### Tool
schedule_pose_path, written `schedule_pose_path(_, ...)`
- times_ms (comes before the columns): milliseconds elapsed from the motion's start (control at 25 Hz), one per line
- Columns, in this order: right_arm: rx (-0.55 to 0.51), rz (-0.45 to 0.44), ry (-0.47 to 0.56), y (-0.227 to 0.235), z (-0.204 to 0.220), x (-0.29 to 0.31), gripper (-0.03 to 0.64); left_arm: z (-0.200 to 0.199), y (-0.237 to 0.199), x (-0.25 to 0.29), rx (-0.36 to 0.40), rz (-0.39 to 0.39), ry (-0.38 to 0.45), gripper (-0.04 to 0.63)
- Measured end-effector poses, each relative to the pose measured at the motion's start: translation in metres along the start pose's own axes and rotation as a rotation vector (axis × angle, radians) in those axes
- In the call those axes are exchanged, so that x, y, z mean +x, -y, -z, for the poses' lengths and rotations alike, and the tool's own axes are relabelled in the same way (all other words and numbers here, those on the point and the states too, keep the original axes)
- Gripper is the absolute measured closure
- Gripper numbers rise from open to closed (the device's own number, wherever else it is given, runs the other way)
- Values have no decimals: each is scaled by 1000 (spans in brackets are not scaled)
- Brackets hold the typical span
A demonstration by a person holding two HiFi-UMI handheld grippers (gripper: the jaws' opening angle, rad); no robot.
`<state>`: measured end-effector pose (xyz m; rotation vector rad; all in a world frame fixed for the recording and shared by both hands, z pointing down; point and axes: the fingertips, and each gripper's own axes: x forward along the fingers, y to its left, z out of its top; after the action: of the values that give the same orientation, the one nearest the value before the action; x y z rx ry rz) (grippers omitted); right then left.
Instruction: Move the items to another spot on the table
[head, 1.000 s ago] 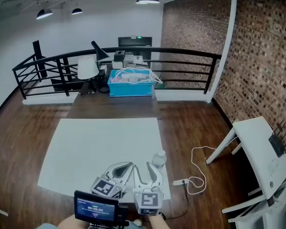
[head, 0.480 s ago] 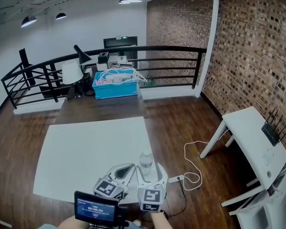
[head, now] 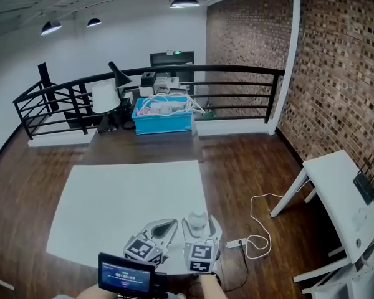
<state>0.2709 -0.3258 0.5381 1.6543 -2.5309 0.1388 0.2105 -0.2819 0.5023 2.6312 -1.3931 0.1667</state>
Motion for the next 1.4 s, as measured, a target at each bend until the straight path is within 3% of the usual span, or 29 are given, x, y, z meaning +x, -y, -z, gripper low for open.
schedule_pose_path(200,-44,-17,-22,-3,7,18,254,-3,-6,6,0,-2,4,584)
schedule_pose_path(280,-59,-24,-25,-3,7,20,313,-3,-10,7,1,-8,4,584)
schedule_pose_path(800,-54,3,-29,-6,-1,22,322,-8,-29,-8,8,-21,2,584)
schedule_pose_path(1400,-88,36,28,-45,-58,17,321,-22,-63,-65,-21,-38,21,584)
